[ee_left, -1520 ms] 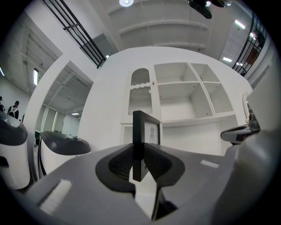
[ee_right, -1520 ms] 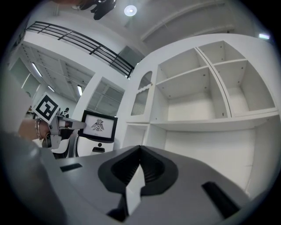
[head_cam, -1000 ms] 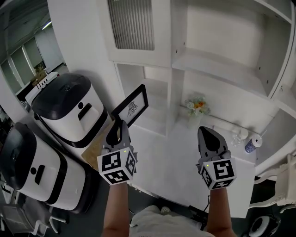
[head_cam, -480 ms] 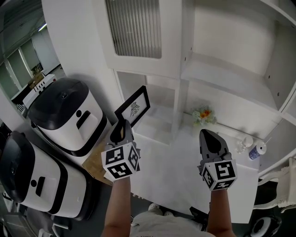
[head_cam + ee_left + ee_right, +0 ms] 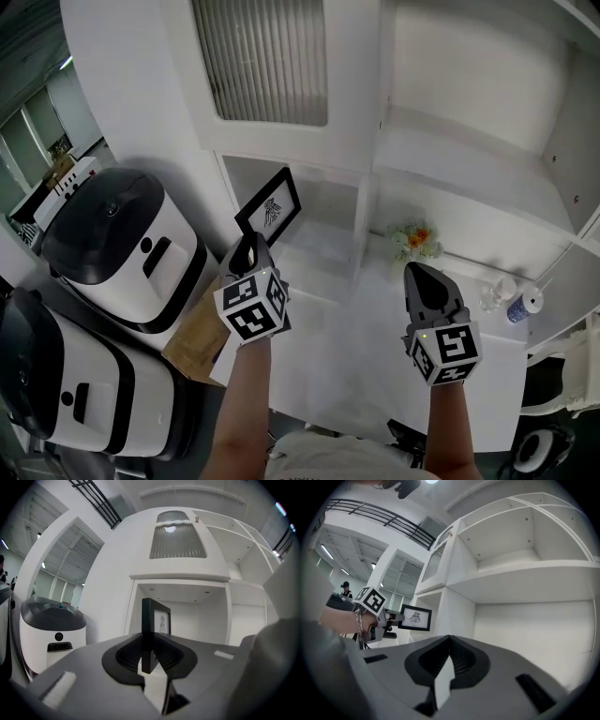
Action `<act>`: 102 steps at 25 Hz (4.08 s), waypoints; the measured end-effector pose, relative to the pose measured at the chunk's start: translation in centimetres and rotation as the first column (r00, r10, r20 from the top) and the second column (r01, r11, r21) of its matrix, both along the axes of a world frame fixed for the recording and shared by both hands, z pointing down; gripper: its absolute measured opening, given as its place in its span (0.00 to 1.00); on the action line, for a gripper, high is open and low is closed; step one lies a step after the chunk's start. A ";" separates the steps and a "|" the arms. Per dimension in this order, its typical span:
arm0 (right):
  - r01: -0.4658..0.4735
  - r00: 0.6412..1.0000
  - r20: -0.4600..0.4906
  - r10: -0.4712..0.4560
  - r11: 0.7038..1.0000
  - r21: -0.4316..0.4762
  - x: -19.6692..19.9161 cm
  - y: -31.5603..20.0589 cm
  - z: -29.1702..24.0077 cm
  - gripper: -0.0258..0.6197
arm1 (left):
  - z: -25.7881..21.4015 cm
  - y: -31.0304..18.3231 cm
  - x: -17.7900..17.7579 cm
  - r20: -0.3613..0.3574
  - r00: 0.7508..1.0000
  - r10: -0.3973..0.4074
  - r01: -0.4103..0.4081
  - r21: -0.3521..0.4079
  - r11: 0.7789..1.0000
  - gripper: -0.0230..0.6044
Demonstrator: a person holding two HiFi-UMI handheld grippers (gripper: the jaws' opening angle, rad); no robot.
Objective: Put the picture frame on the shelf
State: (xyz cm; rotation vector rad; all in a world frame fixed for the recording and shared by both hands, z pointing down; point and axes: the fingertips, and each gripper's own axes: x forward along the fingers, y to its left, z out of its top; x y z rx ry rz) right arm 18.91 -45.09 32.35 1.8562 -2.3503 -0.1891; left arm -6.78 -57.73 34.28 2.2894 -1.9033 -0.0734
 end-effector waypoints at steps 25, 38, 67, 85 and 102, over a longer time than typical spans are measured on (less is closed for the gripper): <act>-0.010 0.998 -0.058 0.006 0.997 -0.075 0.0 -4.4 3.0 0.05 | 5.3 -10.3 -0.9 -0.030 0.990 -0.135 0.131 -0.100 0.986 0.16; -0.009 0.998 -0.057 0.005 0.997 -0.071 -0.4 -4.2 2.9 0.05 | 5.3 -10.2 -1.0 0.093 0.980 -0.179 0.185 -0.068 0.980 0.18; 0.072 0.995 -0.068 -0.071 0.997 0.014 -2.6 1.9 -0.5 0.05 | -0.3 1.4 -2.0 0.096 0.991 -0.088 0.082 0.062 0.995 0.10; 0.124 0.991 -0.057 -0.119 0.988 0.091 -3.1 9.3 -3.4 0.05 | -5.8 14.7 -1.5 0.168 0.985 0.035 -0.068 0.192 0.979 0.05; 0.063 0.997 -0.050 -0.055 0.981 0.183 -7.2 13.0 -8.1 0.05 | -10.3 22.4 -4.7 0.266 0.948 0.173 -0.261 0.343 0.902 0.05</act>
